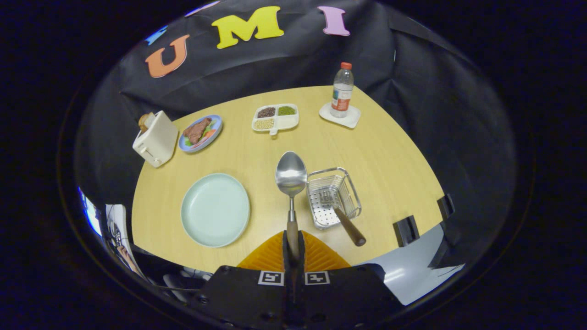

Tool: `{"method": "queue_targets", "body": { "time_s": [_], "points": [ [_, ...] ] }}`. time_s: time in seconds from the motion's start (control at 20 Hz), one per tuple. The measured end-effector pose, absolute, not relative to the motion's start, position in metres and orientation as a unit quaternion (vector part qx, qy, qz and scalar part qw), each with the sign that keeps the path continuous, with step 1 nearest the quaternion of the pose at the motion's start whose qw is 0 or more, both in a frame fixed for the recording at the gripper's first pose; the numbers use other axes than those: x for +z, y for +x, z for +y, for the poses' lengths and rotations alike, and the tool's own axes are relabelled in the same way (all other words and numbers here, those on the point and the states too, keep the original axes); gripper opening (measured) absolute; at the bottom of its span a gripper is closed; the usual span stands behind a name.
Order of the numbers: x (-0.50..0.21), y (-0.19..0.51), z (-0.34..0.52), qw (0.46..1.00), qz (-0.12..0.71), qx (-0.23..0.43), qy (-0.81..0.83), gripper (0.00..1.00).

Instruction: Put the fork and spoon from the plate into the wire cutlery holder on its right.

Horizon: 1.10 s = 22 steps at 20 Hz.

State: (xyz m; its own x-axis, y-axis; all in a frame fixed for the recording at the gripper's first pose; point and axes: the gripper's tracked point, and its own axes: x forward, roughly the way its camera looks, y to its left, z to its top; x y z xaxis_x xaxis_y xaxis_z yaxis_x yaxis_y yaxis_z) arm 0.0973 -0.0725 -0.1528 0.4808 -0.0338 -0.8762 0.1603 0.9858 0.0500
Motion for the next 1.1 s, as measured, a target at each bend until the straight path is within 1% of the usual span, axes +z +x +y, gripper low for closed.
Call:
{"method": "queue_targets", "body": {
  "time_s": [0.25, 0.65, 0.8, 1.05, 1.1],
  "points": [
    [-0.162, 0.101, -0.099, 0.85, 0.517, -0.073, 0.075, 0.02],
    [-0.174, 0.105, -0.114, 0.847, 0.519, -0.083, 0.081, 0.02],
    [-0.175, 0.108, -0.117, 0.85, 0.512, -0.088, 0.086, 0.07],
    [-0.168, 0.112, -0.113, 0.861, 0.494, -0.082, 0.091, 0.11],
    [-0.168, 0.112, -0.112, 0.862, 0.492, -0.08, 0.09, 0.13]
  ]
}}
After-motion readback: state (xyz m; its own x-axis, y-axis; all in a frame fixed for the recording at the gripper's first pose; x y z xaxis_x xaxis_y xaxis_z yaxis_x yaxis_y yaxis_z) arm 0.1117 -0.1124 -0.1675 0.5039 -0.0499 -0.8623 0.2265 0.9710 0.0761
